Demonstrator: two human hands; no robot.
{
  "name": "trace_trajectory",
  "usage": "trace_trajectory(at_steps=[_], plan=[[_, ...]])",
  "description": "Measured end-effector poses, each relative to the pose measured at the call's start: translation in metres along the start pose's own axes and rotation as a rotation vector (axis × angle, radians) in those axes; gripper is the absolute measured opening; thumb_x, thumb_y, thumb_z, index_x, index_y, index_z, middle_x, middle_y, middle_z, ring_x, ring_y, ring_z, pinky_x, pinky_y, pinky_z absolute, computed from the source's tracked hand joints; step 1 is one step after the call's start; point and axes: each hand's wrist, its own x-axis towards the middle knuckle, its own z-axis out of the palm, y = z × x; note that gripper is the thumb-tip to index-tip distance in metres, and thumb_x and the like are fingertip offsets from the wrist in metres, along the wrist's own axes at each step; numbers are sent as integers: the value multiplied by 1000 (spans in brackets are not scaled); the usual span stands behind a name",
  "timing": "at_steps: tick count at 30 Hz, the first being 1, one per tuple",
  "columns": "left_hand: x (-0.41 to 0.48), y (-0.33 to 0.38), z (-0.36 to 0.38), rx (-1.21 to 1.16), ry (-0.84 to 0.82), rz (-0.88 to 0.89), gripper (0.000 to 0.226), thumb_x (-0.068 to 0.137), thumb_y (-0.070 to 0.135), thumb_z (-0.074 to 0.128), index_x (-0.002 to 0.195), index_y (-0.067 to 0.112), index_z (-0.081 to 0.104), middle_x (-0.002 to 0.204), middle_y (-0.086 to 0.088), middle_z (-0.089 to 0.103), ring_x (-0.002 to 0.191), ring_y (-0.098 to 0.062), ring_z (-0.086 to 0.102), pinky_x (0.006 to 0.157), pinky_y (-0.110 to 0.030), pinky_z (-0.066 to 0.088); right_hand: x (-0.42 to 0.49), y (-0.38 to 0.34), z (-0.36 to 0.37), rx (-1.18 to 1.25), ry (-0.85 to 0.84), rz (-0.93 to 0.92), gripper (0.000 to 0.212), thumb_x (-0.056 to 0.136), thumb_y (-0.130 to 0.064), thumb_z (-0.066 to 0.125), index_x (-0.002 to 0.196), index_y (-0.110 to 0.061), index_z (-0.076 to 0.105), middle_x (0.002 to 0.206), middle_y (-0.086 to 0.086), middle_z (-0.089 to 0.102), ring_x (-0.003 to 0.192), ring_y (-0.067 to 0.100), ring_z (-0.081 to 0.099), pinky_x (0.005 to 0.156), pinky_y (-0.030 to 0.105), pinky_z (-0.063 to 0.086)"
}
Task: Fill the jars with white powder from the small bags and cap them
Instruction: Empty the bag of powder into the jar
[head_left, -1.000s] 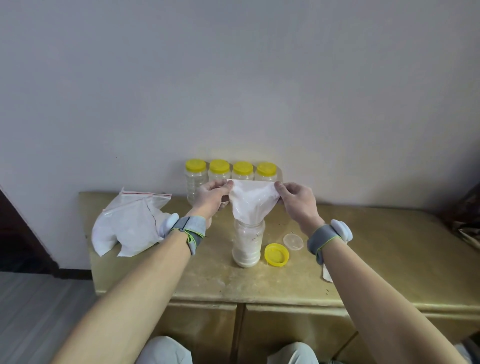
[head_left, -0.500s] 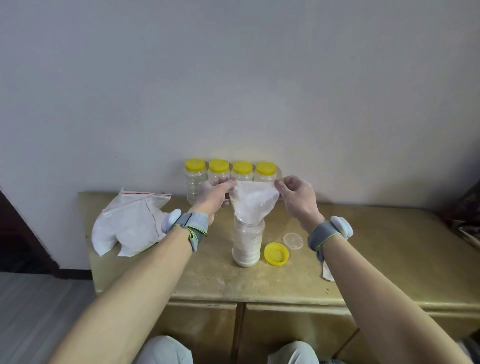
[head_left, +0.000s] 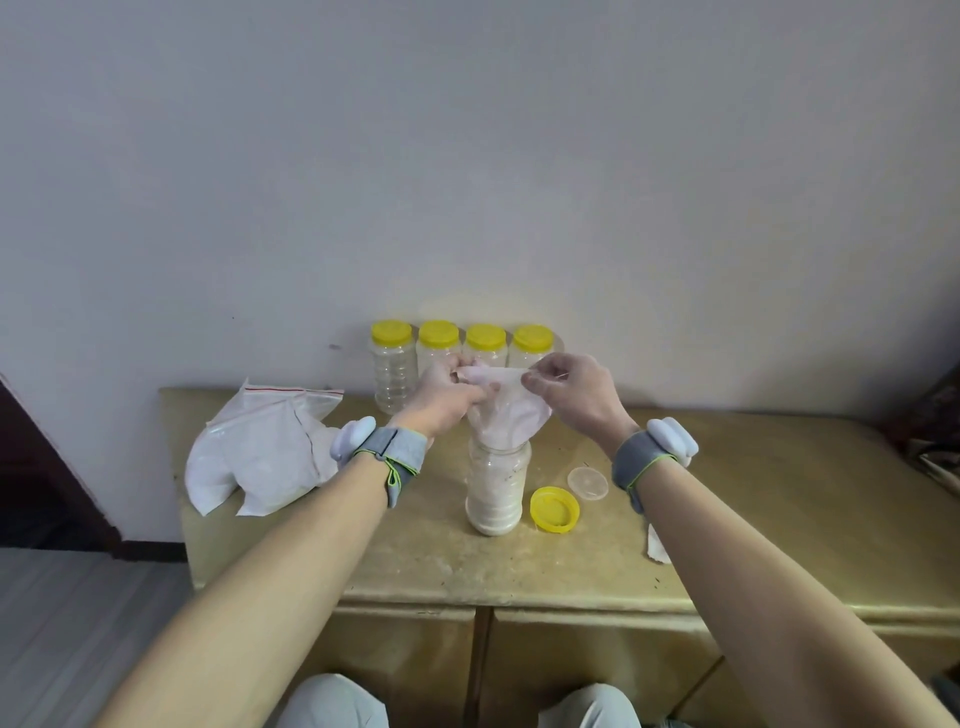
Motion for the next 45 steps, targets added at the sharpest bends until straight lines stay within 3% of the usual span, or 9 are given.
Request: trace_trajectory(at_steps=[5,12,20,24,28,32,36,41,45], plan=[[-2,3,2,-11,26,45,33,83,4,79,105,17,58,98,-6,71,89,-18,66,84,-32,54,3,-6,0,-88,-46,-16,10,88,-33,69,90,-23,71,82,-13,65,90,16,62,79,28,48],[-12,2,-2,107,-97,-54,74,72,9,88,134,14,48,117,-1,64,107,-17,61,95,-30,50,5,-13,-4,-129,-27,-11,15,89,-35,68,95,-23,75,92,-8,68,97,17,64,86,31,50],[-33,-27,20,320,-177,-43,92,48,53,89,127,21,56,122,5,66,115,-15,61,100,-38,50,5,-29,-18,-244,-108,-30,12,92,-37,67,85,-28,72,89,-3,71,89,19,66,82,34,55],[-35,-27,37,410,-81,-1,77,63,53,84,124,14,59,120,0,63,113,-20,58,93,-38,50,7,-35,-27,-276,-113,-37,9,90,-29,70,86,-23,75,91,-2,73,92,18,66,86,33,54],[-33,-34,43,415,2,1,66,80,43,79,129,9,52,128,-3,56,117,-23,52,85,-29,39,9,-40,-31,-273,-127,-40,13,86,-33,75,78,-23,73,85,-4,73,79,15,66,69,26,52],[-36,-36,43,307,48,1,69,79,36,80,134,15,44,124,1,59,115,-21,54,83,-26,38,14,-38,-32,-306,-301,-23,8,86,-17,72,90,-23,71,85,-3,69,77,16,61,61,21,46],[-37,-36,44,255,74,-4,71,79,35,81,135,15,42,117,4,57,104,-16,51,83,-26,38,19,-41,-30,-349,-143,-32,16,87,-36,73,81,-21,73,78,-5,67,72,11,59,61,23,44],[-34,-43,44,246,90,-23,74,73,42,82,132,17,45,120,4,61,111,-19,56,84,-28,41,20,-43,-27,-373,-252,-36,8,91,-25,69,93,-18,72,79,-6,66,72,12,61,60,22,48],[-35,-43,43,269,77,-28,68,75,44,81,129,18,48,113,7,57,108,-19,54,85,-30,40,21,-45,-27,-329,-81,-57,23,87,-35,74,80,-14,71,68,-7,66,66,8,58,60,23,45]])
